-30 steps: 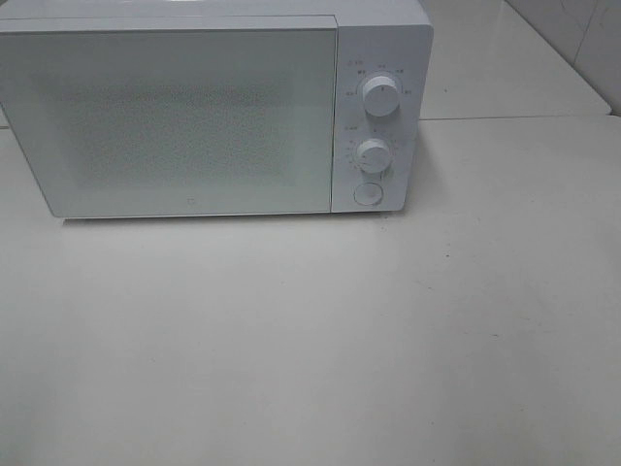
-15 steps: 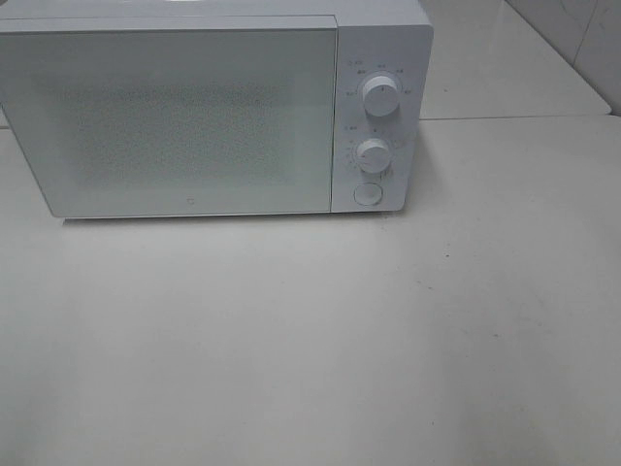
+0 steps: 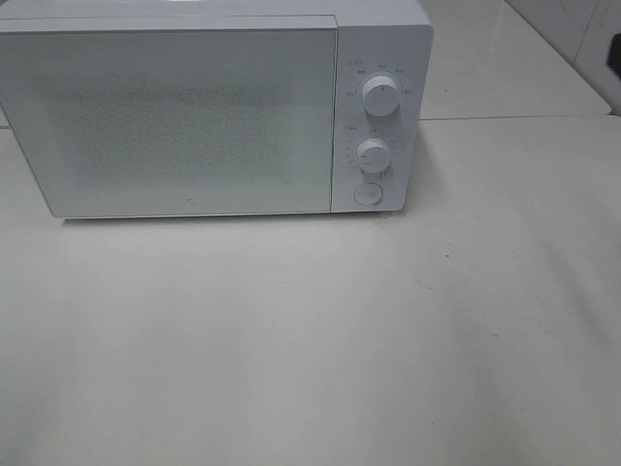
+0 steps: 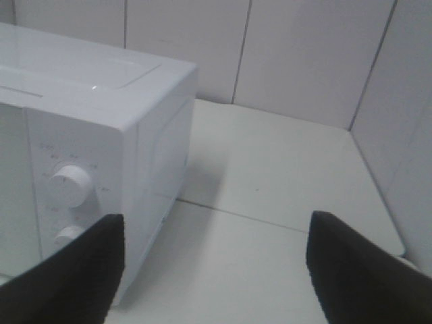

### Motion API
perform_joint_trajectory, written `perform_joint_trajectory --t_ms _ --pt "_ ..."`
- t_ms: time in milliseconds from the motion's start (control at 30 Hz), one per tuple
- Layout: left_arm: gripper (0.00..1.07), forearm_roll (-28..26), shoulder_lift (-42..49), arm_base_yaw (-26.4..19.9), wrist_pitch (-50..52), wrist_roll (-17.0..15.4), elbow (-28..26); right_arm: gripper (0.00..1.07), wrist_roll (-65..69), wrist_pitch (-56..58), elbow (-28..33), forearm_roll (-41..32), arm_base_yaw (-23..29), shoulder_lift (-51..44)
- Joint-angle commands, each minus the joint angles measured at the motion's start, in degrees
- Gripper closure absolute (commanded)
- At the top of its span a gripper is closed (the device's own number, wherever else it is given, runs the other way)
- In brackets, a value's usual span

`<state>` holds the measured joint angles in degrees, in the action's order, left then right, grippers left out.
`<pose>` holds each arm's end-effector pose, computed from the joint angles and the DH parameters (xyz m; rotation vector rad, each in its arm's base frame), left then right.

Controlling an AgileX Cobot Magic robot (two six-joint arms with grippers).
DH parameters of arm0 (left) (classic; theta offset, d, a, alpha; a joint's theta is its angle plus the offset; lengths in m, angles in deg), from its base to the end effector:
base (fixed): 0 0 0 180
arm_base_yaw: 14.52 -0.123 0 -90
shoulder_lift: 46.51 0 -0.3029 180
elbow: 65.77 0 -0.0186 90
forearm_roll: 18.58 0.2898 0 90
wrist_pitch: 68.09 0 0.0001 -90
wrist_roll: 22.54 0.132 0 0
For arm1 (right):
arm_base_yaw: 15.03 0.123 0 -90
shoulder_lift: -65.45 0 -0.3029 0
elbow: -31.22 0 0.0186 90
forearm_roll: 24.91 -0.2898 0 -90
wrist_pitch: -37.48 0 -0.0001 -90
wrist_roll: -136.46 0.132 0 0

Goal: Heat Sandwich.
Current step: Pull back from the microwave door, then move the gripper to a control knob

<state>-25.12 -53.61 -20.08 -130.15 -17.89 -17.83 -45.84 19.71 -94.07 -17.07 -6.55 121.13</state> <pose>0.0444 -0.0090 0.2821 -0.0078 2.0386 -0.0248 0.2356 0.0407 0.2831 -0.2885 1.5933 0.0163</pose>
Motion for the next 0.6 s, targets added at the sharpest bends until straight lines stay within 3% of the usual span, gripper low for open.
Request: perform_joint_trajectory --t_ms 33,400,500,533,600 --pt "0.28 -0.06 1.38 -0.11 0.8 -0.34 0.17 0.35 0.29 -2.64 0.0 -0.97 2.12 3.78" --pt "0.28 -0.06 1.38 -0.11 0.8 -0.34 0.17 0.35 -0.06 -19.25 -0.06 -7.1 13.18 22.4" --pt "0.28 -0.06 1.38 -0.11 0.8 -0.34 0.17 0.35 -3.21 -24.12 -0.06 -17.13 18.05 28.59" --pt "0.28 -0.06 1.38 -0.11 0.8 -0.34 0.17 0.35 -3.21 -24.12 -0.06 -17.13 18.05 28.59" --pt "0.28 -0.06 1.38 -0.11 0.8 -0.34 0.17 0.35 -10.31 -28.59 -0.06 -25.95 22.12 32.6"
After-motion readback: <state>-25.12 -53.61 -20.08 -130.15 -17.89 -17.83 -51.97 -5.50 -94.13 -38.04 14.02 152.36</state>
